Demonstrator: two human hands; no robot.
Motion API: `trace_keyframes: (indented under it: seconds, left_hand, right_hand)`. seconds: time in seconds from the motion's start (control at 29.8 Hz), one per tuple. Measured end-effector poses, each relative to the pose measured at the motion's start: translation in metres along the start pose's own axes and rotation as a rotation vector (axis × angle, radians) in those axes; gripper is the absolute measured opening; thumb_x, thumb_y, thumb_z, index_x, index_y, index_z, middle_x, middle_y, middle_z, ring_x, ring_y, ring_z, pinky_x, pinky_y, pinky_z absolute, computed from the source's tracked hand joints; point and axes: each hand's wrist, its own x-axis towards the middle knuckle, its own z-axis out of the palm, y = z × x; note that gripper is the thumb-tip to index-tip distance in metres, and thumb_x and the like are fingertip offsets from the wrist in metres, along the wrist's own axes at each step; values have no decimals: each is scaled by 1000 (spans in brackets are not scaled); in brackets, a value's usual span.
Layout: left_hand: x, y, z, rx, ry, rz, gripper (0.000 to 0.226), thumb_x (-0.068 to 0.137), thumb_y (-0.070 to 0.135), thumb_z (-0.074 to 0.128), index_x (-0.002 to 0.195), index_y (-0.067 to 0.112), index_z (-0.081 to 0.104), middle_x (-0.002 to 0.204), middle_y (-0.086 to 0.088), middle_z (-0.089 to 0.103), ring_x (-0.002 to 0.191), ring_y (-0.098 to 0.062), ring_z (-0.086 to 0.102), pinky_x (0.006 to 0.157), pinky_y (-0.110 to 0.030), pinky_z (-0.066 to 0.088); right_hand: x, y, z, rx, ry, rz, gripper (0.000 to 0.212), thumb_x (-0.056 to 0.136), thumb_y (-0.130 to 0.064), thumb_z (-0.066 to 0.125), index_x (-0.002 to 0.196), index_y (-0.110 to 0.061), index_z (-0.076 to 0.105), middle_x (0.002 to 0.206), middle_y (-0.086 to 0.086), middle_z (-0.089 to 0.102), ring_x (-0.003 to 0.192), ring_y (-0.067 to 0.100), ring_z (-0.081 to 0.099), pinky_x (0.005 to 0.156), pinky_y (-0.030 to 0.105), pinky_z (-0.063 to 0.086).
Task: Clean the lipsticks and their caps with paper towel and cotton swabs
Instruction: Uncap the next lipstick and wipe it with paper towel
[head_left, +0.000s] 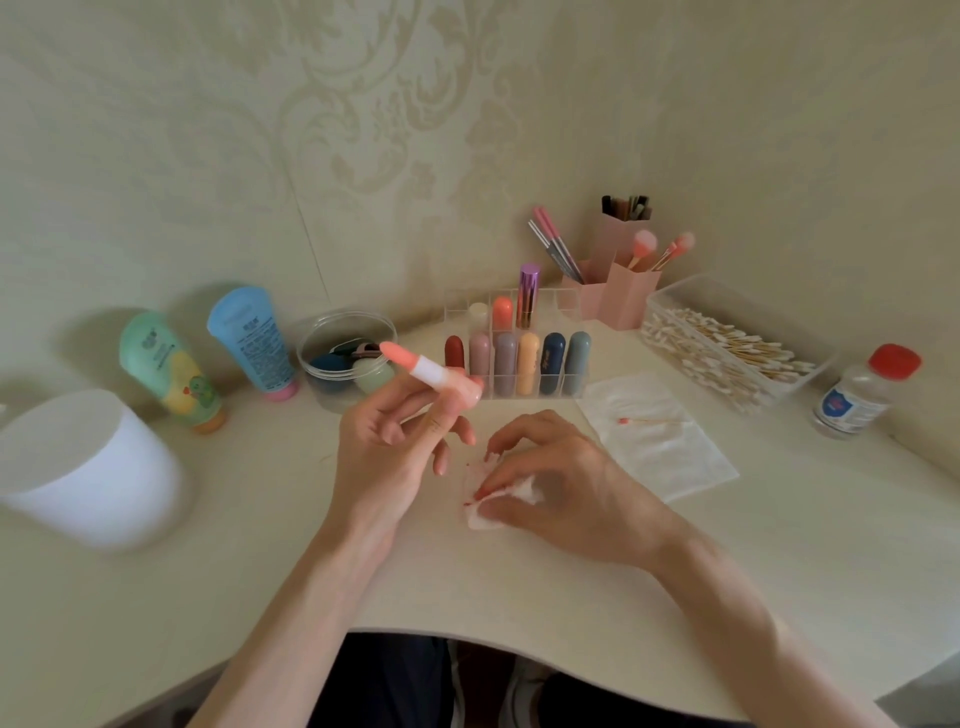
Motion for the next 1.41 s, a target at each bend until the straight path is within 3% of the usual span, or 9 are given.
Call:
trace_keyframes:
  seconds: [0.23,0.4,0.6,0.74,0.87,0.97,1.11,1.24,1.41]
  left_hand:
    - [0,-2,0,-14,-24,-2,25,88,23,70,105,5,75,102,-10,78,62,-20,60,47,-24,42]
    - [0,-4,-2,-56,-67,-5,11,90,25,76,96,17,81,99,-13,76,62,-20,58,49,-24,42]
    - [-6,2,-4,-178,-329,-100,42,83,48,82,105,13,78,99,-14,74,77,-24,68,58,-27,50]
    - [-7,4,-4,-169,-341,-105,32,88,45,77,106,19,79,115,-17,75,104,-37,73,75,-34,59]
    - [-4,0,-1,-8,-266,-106,19,95,20,70,104,3,74,108,-16,78,93,-36,76,67,-30,53]
    - [-4,-5,4,126,-256,-112,18,93,17,70,103,3,74,105,-7,80,98,-25,76,70,-22,51]
    - [-1,-7,3,93,-196,-115,19,94,16,68,103,0,73,100,-9,79,93,-19,75,77,-23,56]
    - [-2,-5,2,-28,-184,-185,27,95,13,65,112,-6,70,104,-20,77,97,-30,76,79,-31,61]
    - [-3,-4,3,-43,-236,-195,24,94,12,64,110,-4,72,110,-16,78,102,-31,76,82,-31,61]
  right_hand:
    - [3,-2,-9,316,226,152,10,100,-16,71,93,-20,78,83,-11,73,77,4,67,70,21,50]
    - [3,-1,-12,353,342,194,6,90,-17,82,86,-15,79,97,-9,76,94,14,72,82,23,54]
    - [2,-3,-11,294,387,248,17,91,-11,79,85,-14,63,73,-6,68,62,3,56,60,14,42]
    - [2,-3,-15,292,454,280,16,89,-16,84,96,-23,71,82,-11,73,72,6,66,62,14,48]
    - [2,-3,-20,428,510,356,6,88,-15,84,87,-19,80,79,-6,76,74,5,68,65,16,50]
    - [1,-4,-24,684,469,423,4,89,-17,82,89,-14,80,85,5,77,80,14,70,71,26,55]
    - [0,-4,-25,1036,276,464,31,78,-14,84,107,-8,77,102,14,76,94,26,73,78,30,60]
    - [2,-5,-21,925,280,464,40,73,-11,89,111,-13,77,109,14,77,97,27,74,86,36,63]
    - [1,-12,-16,590,346,398,21,84,-14,86,104,-18,82,93,-2,81,84,9,74,71,18,55]
